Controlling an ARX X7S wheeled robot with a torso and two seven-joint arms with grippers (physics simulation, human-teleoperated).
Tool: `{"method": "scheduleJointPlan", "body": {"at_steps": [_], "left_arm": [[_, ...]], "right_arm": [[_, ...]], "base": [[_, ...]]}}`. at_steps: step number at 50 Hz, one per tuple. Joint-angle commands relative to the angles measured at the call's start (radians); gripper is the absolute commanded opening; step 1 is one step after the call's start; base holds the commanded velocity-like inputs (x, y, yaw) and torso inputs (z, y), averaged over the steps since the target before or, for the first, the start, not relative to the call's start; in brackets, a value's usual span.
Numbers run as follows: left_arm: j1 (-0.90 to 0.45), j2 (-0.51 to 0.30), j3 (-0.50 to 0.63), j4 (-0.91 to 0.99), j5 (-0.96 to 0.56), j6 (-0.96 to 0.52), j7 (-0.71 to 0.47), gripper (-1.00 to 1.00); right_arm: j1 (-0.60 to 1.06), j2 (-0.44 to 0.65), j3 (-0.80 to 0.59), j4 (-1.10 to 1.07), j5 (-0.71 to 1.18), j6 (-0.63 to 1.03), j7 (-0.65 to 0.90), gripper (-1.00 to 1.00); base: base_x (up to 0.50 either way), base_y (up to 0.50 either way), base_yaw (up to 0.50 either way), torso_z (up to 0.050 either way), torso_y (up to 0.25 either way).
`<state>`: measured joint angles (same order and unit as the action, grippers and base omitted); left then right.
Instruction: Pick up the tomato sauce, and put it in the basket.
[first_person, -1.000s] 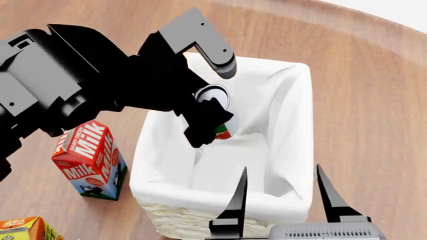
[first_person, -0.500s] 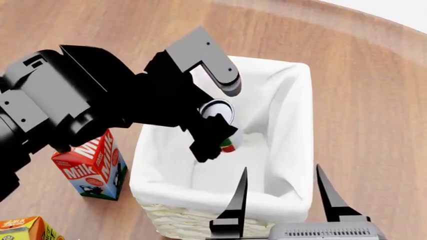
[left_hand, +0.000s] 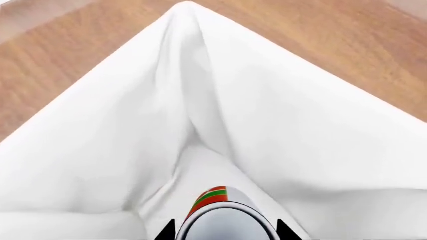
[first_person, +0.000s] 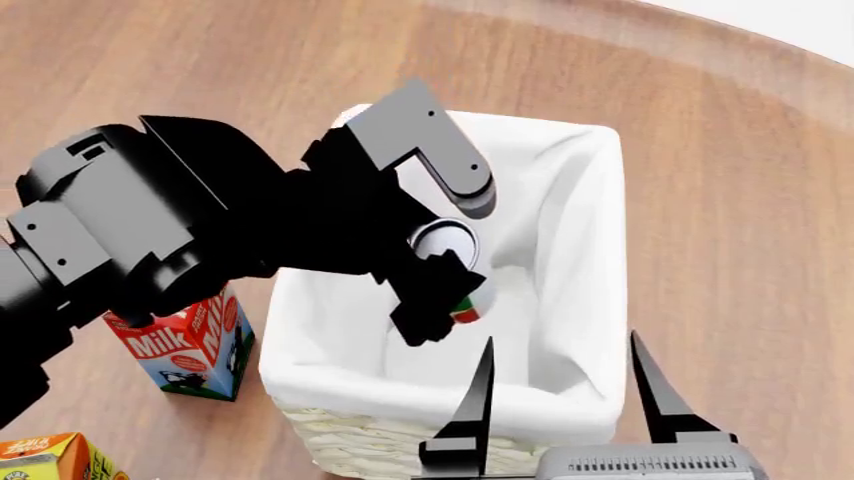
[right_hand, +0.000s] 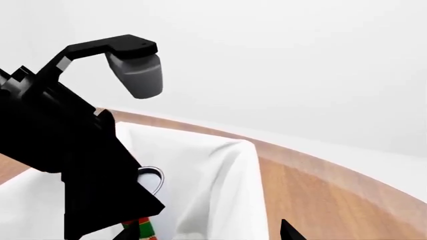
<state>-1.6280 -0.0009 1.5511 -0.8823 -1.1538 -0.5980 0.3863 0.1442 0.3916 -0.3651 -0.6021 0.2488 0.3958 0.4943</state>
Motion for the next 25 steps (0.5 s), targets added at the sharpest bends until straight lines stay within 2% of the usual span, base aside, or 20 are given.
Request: {"method": "scheduleJointPlan", "body": {"at_steps": [1, 25], "left_arm": [[0.013, 0.001, -0.009, 0.016, -0.011, -0.003, -0.021, -1.0], [0.027, 0.001, -0.007, 0.022, -0.038, -0.003, -0.05, -1.0]], "right_arm": [[0.0, 0.003, 0.0, -0.001, 0.003, 0.0, 0.003, 1.0], [-0.002, 0.009, 0.004, 0.006, 0.007, -0.008, 0.008, 1.0]], "base": [[0.0, 0.0, 0.0, 0.0, 0.0], [0.0, 0.0, 0.0, 0.0, 0.0]]}}
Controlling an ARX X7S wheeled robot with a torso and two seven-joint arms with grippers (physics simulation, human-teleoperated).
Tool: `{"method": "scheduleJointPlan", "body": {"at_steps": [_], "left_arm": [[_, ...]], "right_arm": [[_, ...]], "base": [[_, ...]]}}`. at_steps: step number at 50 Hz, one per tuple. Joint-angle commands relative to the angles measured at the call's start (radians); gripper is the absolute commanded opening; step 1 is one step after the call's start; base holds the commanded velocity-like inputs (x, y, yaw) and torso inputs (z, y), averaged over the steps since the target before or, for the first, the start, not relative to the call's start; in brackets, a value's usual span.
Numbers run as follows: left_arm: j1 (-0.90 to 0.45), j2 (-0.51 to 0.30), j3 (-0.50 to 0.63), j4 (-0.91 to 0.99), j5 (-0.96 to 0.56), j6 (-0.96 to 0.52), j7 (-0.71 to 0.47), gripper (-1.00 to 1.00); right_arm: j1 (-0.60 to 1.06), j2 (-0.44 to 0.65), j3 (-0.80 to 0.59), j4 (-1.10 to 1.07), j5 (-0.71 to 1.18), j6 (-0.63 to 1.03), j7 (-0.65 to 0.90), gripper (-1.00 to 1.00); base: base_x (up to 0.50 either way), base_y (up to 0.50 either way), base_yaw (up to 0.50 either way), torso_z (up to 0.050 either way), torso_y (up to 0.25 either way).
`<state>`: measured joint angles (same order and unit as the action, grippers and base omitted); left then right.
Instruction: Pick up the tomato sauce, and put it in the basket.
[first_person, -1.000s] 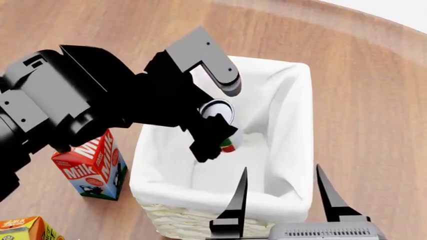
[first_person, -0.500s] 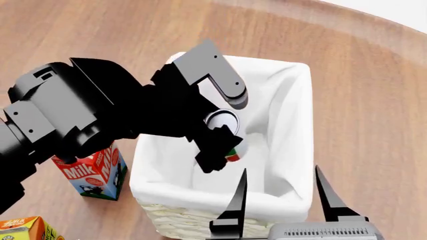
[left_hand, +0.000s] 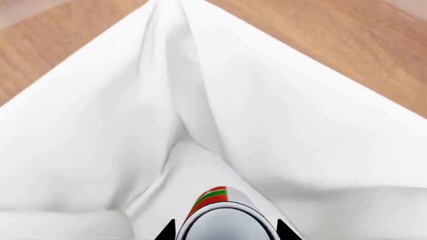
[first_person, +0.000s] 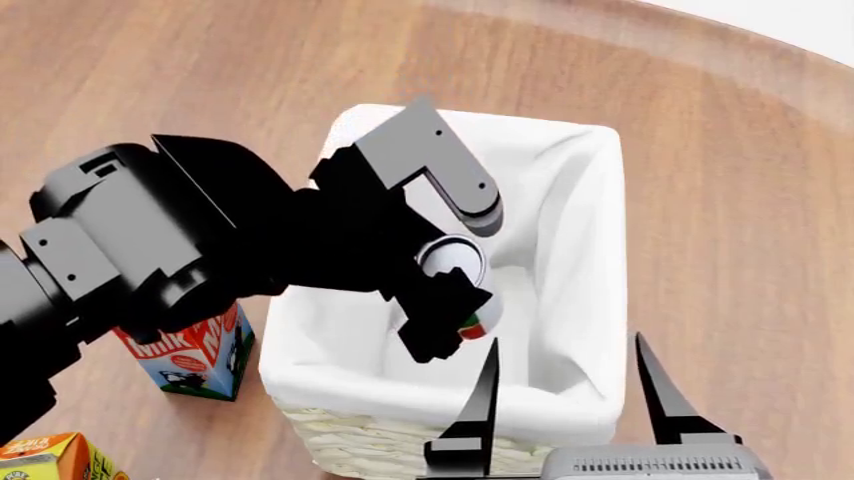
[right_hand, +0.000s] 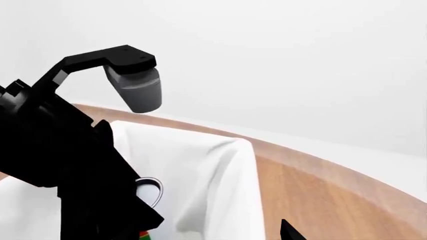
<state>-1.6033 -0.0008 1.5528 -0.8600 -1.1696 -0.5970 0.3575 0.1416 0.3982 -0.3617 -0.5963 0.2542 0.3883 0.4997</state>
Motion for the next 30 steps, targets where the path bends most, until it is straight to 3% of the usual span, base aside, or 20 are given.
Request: {"method": "scheduleJointPlan", "body": {"at_steps": [1, 5, 6, 30], "left_arm": [[0.001, 0.001, -0.01, -0.006, -0.028, -0.002, -0.029, -1.0], [-0.001, 0.001, -0.008, -0.008, -0.035, -0.003, -0.038, -1.0], [-0.001, 0.001, -0.008, -0.01, -0.036, -0.004, -0.039, 1.0], [-0.008, 0.001, -0.009, -0.033, -0.039, 0.007, -0.045, 1.0]], "right_arm": [[0.0, 0.003, 0.0, 0.001, 0.002, -0.001, 0.003, 1.0], [0.001, 0.003, -0.001, 0.002, 0.001, -0.002, 0.004, 1.0], [0.002, 0.003, -0.002, 0.001, 0.001, -0.001, 0.004, 1.0], [0.009, 0.001, -0.017, 0.002, -0.001, 0.005, 0.008, 1.0]], "base": [[0.0, 0.0, 0.0, 0.0, 0.0], [0.0, 0.0, 0.0, 0.0, 0.0], [0.0, 0.0, 0.0, 0.0, 0.0], [0.0, 0.0, 0.0, 0.0, 0.0]]}}
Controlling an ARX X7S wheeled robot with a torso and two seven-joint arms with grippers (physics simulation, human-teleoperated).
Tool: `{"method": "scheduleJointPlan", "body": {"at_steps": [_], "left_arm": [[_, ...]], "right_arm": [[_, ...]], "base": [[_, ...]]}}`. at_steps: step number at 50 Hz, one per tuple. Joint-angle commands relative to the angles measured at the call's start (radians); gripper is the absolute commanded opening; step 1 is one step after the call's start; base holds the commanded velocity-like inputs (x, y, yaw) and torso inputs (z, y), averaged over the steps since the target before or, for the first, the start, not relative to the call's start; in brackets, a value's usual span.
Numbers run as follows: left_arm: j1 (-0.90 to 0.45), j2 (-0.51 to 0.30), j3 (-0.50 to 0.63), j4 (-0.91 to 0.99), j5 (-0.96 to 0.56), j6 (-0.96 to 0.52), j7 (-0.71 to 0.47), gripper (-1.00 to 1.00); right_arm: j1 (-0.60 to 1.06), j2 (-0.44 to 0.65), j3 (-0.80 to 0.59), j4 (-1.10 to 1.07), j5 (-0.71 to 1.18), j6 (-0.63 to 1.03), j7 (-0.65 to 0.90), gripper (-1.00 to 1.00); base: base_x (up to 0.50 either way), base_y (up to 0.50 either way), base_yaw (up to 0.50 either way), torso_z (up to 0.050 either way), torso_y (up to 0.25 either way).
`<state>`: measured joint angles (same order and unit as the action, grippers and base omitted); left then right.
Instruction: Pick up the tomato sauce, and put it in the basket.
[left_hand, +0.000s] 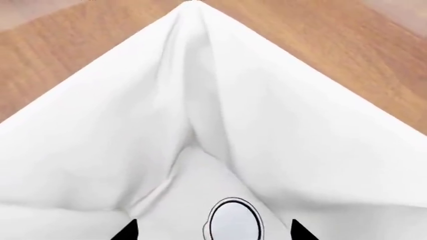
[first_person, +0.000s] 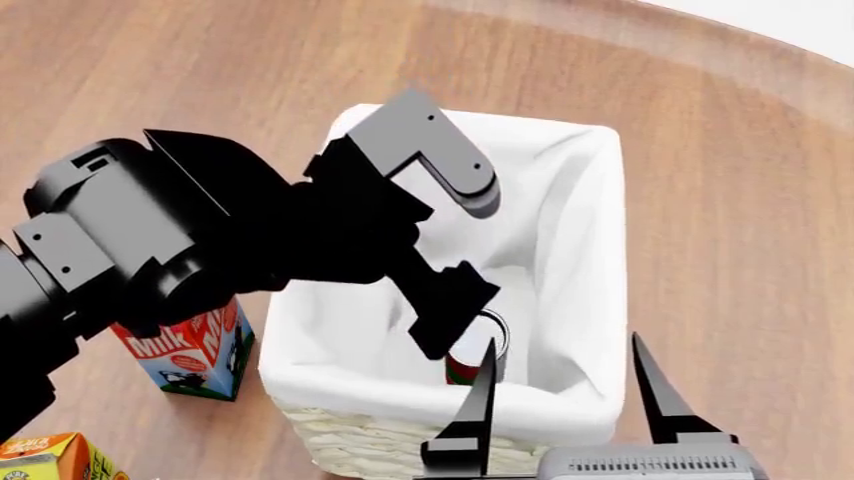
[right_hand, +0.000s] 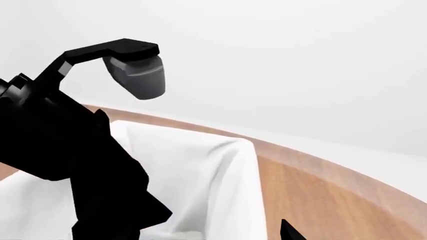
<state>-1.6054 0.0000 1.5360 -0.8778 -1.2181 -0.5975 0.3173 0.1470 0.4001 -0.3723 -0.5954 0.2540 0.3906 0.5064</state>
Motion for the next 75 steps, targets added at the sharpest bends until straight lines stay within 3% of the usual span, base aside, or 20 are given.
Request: {"method": "scheduleJointPlan", "body": {"at_steps": [1, 8, 16, 17, 18, 23, 29, 37, 43, 44, 55, 59, 72, 75], "left_arm": [[-0.007, 0.0, 0.008, -0.016, 0.01, 0.009, -0.006, 1.0], [-0.05, 0.0, 0.006, -0.044, -0.053, 0.062, -0.006, 1.0], [-0.071, -0.004, 0.001, -0.061, -0.058, 0.245, -0.019, 1.0], [-0.068, -0.027, -0.013, -0.022, -0.071, 0.247, -0.051, 1.0], [-0.061, -0.105, -0.018, 0.123, -0.063, 0.269, -0.14, 1.0], [-0.016, -0.271, -0.046, 0.421, -0.071, 0.311, -0.338, 1.0], [0.084, -0.393, -0.079, 0.592, -0.019, 0.444, -0.527, 1.0], [0.209, -0.552, -0.089, 0.83, 0.049, 0.569, -0.679, 1.0], [0.289, -0.626, -0.077, 0.926, 0.123, 0.637, -0.77, 1.0], [0.304, -0.645, -0.07, 0.947, 0.141, 0.631, -0.827, 1.0], [0.47, -0.781, -0.077, 1.076, 0.195, 0.794, -0.915, 1.0], [0.533, -0.861, -0.084, 1.159, 0.234, 0.854, -0.999, 1.0], [0.716, -0.926, -0.09, 1.189, 0.362, 1.013, -1.171, 1.0], [0.738, -0.936, -0.085, 1.194, 0.366, 1.031, -1.166, 1.0]], "right_arm": [[0.004, -0.001, -0.007, 0.0, -0.001, 0.003, 0.002, 1.0], [0.005, 0.0, -0.01, 0.003, -0.003, 0.004, 0.004, 1.0], [0.008, 0.001, -0.014, -0.004, -0.006, 0.015, 0.011, 1.0], [0.008, 0.001, -0.015, -0.006, -0.007, 0.016, 0.012, 1.0], [0.008, 0.002, -0.017, -0.005, -0.009, 0.014, 0.011, 1.0], [0.009, 0.005, -0.017, -0.011, -0.01, 0.02, 0.015, 1.0], [0.008, 0.008, -0.015, -0.019, -0.009, 0.024, 0.019, 1.0], [0.01, 0.01, -0.014, -0.046, -0.004, 0.045, 0.028, 1.0], [0.01, 0.012, -0.016, -0.055, -0.006, 0.048, 0.031, 1.0], [0.011, 0.012, -0.017, -0.059, -0.007, 0.051, 0.033, 1.0], [0.009, 0.01, -0.022, -0.044, -0.007, 0.037, 0.031, 1.0], [0.012, 0.007, -0.03, -0.028, -0.011, 0.027, 0.027, 1.0], [0.016, 0.005, -0.04, -0.031, -0.011, 0.031, 0.029, 1.0], [0.019, 0.003, -0.044, -0.028, -0.011, 0.031, 0.029, 1.0]], "base": [[0.0, 0.0, 0.0, 0.0, 0.0], [0.0, 0.0, 0.0, 0.0, 0.0], [0.0, 0.0, 0.0, 0.0, 0.0], [0.0, 0.0, 0.0, 0.0, 0.0], [0.0, 0.0, 0.0, 0.0, 0.0], [0.0, 0.0, 0.0, 0.0, 0.0], [0.0, 0.0, 0.0, 0.0, 0.0], [0.0, 0.0, 0.0, 0.0, 0.0], [0.0, 0.0, 0.0, 0.0, 0.0], [0.0, 0.0, 0.0, 0.0, 0.0], [0.0, 0.0, 0.0, 0.0, 0.0], [0.0, 0.0, 0.0, 0.0, 0.0], [0.0, 0.0, 0.0, 0.0, 0.0], [0.0, 0.0, 0.0, 0.0, 0.0]]}}
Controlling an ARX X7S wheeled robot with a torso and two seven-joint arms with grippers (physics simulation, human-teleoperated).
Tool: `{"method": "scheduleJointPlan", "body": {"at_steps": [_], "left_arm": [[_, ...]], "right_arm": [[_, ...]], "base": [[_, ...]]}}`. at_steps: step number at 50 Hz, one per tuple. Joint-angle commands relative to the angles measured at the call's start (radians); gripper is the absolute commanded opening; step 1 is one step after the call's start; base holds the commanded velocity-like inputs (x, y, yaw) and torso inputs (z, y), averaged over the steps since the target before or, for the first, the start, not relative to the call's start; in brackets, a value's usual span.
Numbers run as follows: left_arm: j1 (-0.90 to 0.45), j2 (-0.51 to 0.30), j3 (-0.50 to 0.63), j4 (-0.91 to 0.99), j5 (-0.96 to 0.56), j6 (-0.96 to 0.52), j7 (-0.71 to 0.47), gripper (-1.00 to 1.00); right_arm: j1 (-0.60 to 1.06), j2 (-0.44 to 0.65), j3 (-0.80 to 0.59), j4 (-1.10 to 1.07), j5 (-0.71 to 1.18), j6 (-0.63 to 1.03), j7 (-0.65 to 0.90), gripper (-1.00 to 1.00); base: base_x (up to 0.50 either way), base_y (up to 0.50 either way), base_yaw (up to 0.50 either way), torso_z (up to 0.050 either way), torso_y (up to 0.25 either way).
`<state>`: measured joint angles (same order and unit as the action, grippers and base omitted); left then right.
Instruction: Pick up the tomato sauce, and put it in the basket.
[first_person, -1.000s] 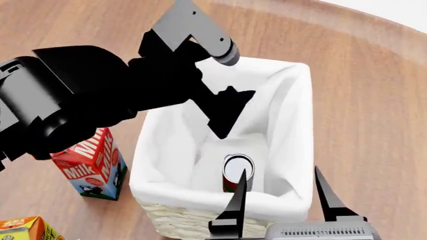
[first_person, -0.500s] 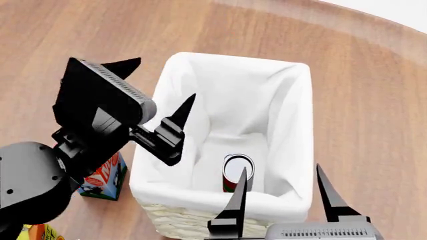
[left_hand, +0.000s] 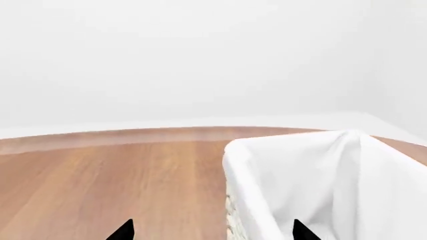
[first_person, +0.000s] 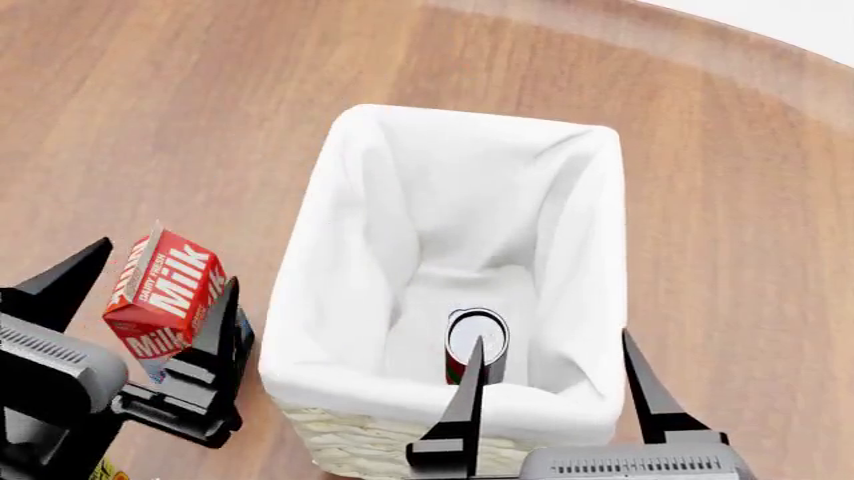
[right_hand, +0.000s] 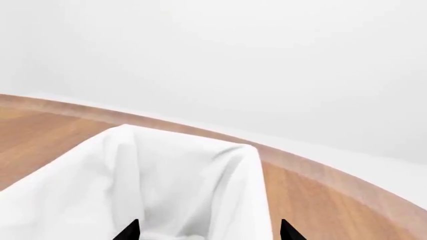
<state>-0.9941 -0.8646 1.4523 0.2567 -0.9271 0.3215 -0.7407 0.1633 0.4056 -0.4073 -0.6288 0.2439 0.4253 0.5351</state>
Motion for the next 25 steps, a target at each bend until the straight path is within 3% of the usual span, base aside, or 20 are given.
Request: {"method": "scheduleJointPlan", "body": {"at_steps": [1, 13, 25], "left_arm": [[0.139, -0.08, 0.002, 0.065, 0.078, 0.12, -0.111, 1.0], [0.272, -0.117, 0.002, 0.047, 0.125, 0.267, -0.16, 1.0], [0.29, -0.12, -0.003, 0.042, 0.125, 0.275, -0.176, 1.0]], "right_arm": [[0.003, -0.004, -0.011, 0.006, -0.002, -0.004, 0.0, 1.0], [0.008, -0.007, -0.028, 0.019, -0.01, -0.005, -0.001, 1.0], [0.006, -0.002, -0.024, 0.001, -0.007, 0.004, 0.008, 1.0]], "base": [[0.0, 0.0, 0.0, 0.0, 0.0], [0.0, 0.0, 0.0, 0.0, 0.0], [0.0, 0.0, 0.0, 0.0, 0.0]]}}
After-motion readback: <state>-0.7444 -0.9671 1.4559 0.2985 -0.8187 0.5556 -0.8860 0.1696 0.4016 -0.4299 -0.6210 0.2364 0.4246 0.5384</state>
